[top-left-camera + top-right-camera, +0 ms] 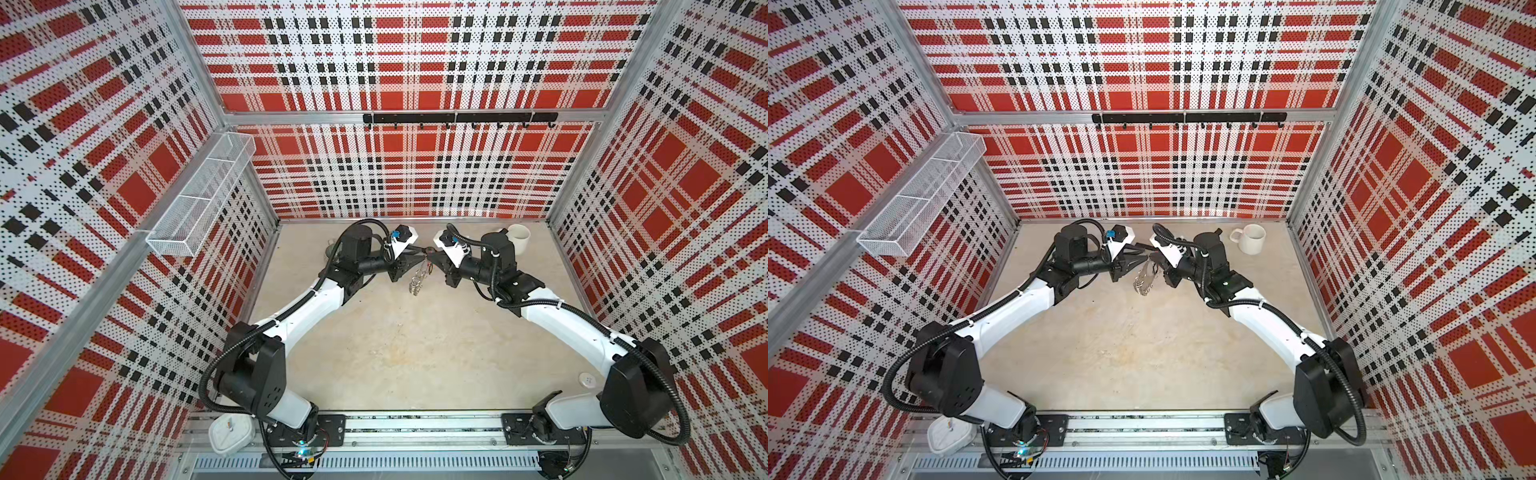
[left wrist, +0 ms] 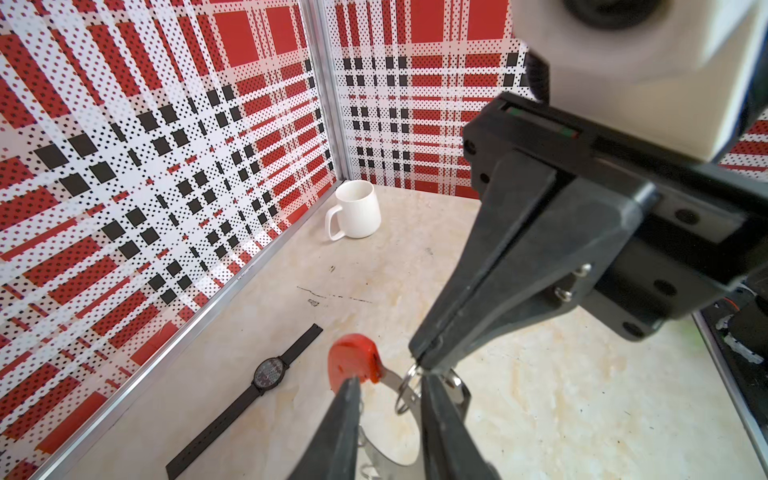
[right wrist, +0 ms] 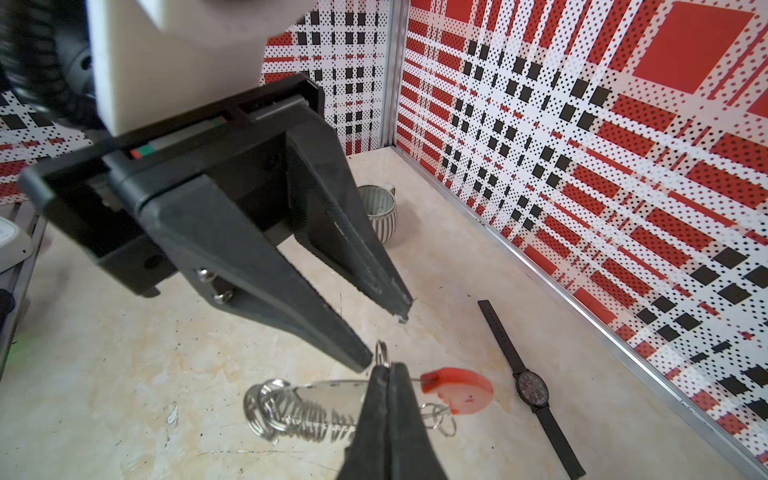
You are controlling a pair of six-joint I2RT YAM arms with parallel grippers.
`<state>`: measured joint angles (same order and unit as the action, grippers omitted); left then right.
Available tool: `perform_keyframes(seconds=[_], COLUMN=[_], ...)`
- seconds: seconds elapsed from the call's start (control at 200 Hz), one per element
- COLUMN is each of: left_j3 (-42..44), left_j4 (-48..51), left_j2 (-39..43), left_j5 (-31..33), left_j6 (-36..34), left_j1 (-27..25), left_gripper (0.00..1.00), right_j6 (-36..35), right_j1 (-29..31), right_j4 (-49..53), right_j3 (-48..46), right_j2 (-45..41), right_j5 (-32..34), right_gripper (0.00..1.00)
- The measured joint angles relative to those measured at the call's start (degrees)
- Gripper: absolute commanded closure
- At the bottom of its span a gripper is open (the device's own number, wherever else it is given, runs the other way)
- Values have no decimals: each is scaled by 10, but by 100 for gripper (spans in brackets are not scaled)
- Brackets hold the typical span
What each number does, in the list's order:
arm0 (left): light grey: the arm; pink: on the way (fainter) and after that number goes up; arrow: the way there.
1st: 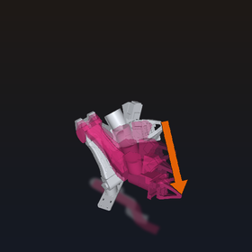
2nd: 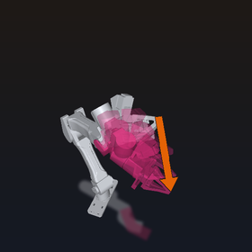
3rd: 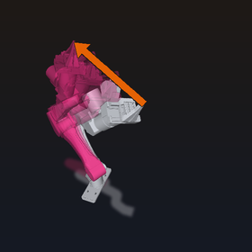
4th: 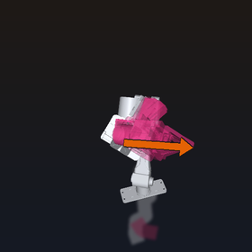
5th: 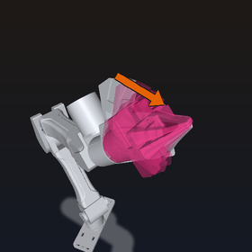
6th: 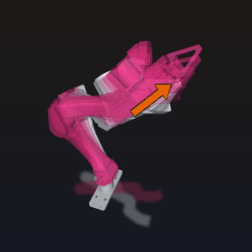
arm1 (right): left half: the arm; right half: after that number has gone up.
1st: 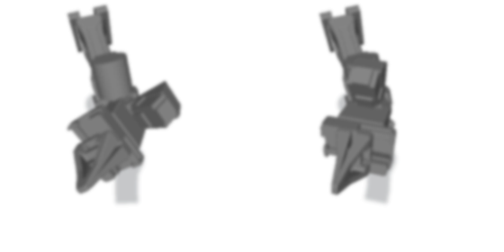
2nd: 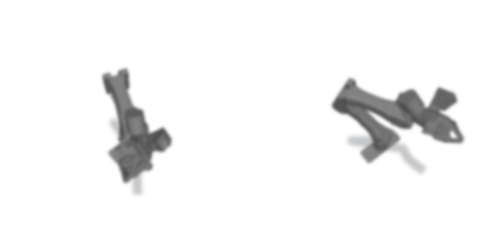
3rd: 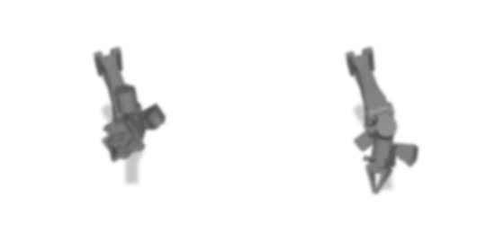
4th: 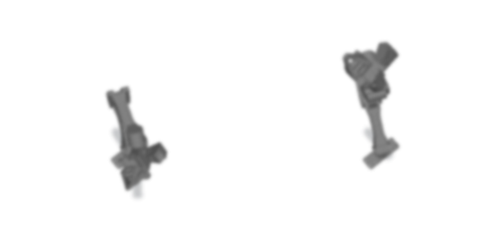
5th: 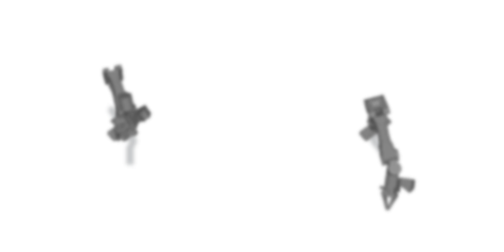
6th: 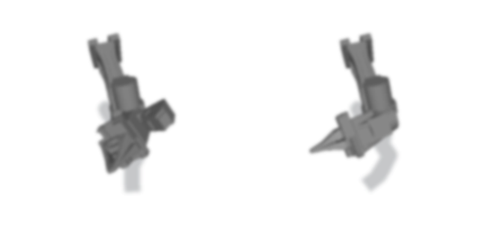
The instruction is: Put the keys on the keyring
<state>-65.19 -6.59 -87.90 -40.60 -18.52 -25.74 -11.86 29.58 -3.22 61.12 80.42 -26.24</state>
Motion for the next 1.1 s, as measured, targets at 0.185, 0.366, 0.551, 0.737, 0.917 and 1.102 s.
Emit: perform_keyframes(seconds=[0.185, 0.366, 0.551, 0.737, 0.917, 1.102], left_j3=[-9, -16, -30, -34, -19, 62], left_j4=[7, 12, 30, 41, 2, -94], left_j2=[-10, -22, -31, -34, -32, -14], left_j5=[-12, -25, -37, -42, -44, -34], left_j6=[0, 0, -6, -10, 17, 85], left_j1=[1, 3, 3, 6, 6, 10], left_gripper=[77, 88, 100, 100, 100, 100], right_j6=[4, 6, 5, 6, 29, 63], right_j1=[0, 0, -1, -1, -1, -1], right_j4=[-3, -5, -6, -5, -21, -61], right_j3=[0, 1, 10, 10, 10, -12], right_j2=[0, 1, 12, 16, 16, -9], right_j5=[-1, -5, -1, -1, 15, 53], right_gripper=[100, 100, 100, 100, 66, 54])
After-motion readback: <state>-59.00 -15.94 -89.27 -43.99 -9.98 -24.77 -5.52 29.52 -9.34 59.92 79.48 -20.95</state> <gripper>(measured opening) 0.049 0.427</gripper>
